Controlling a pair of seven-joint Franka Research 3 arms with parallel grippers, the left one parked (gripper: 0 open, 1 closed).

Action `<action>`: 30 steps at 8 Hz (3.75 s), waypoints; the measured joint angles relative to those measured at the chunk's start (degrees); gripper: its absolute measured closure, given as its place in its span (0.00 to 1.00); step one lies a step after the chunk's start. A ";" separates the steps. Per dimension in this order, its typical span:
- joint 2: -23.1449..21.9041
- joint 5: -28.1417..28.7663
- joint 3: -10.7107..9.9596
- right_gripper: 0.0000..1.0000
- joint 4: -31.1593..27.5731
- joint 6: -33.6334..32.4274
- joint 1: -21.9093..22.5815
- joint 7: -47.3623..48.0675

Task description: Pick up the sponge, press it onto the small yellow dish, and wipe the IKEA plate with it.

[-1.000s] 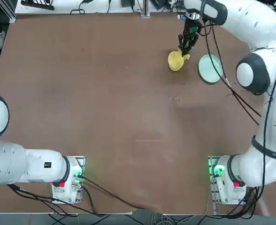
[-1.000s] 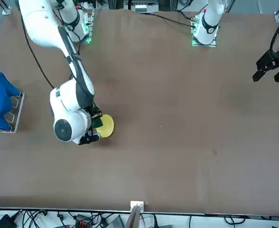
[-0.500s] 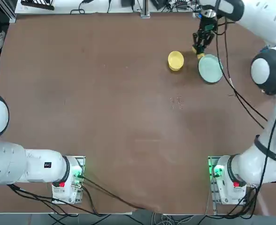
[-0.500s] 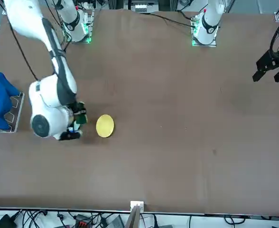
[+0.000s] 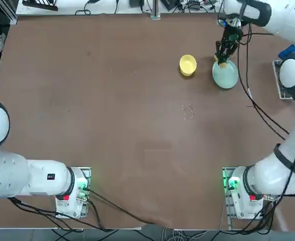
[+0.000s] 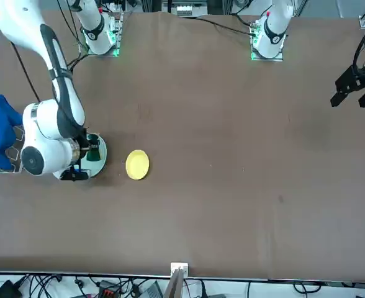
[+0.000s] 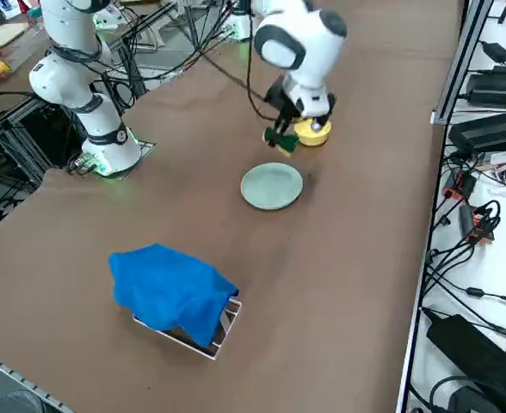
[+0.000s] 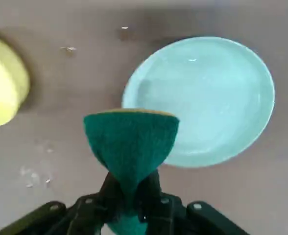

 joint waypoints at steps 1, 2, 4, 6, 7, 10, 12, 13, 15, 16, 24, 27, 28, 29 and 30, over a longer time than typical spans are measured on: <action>-0.79 -0.05 0.00 0.83 -4.82 4.52 -1.16 -1.37; -1.24 -0.09 0.00 0.83 -8.67 7.99 -2.13 -2.80; -2.04 -0.11 0.00 0.83 -12.88 11.22 -3.90 -5.31; -2.71 -0.11 0.00 0.83 -15.19 13.35 -4.92 -6.15; -2.71 -0.11 0.01 0.83 -15.90 14.59 -5.00 -6.33; -2.71 -0.12 0.01 0.83 -16.62 15.81 -5.73 -7.67; -2.61 -0.14 -0.03 0.83 -16.77 16.27 -7.52 -10.47; -2.40 -0.54 -0.04 0.83 -16.81 16.59 -8.39 -11.57; -1.76 -1.93 -0.04 0.83 -16.87 17.80 -9.27 -12.08; -1.43 -2.28 0.01 0.83 -16.80 18.64 -9.51 -12.58; 3.64 -4.17 0.39 0.84 -8.95 19.36 -9.68 -13.90; 4.69 -3.94 1.00 0.84 -6.97 19.48 -6.82 -11.59; 4.90 -3.93 1.04 0.84 -6.69 19.48 -5.62 -9.83; 4.92 -3.86 1.13 0.84 -6.62 19.48 -4.70 -8.51; 4.93 -3.32 1.46 0.84 -6.62 19.48 -4.23 -7.69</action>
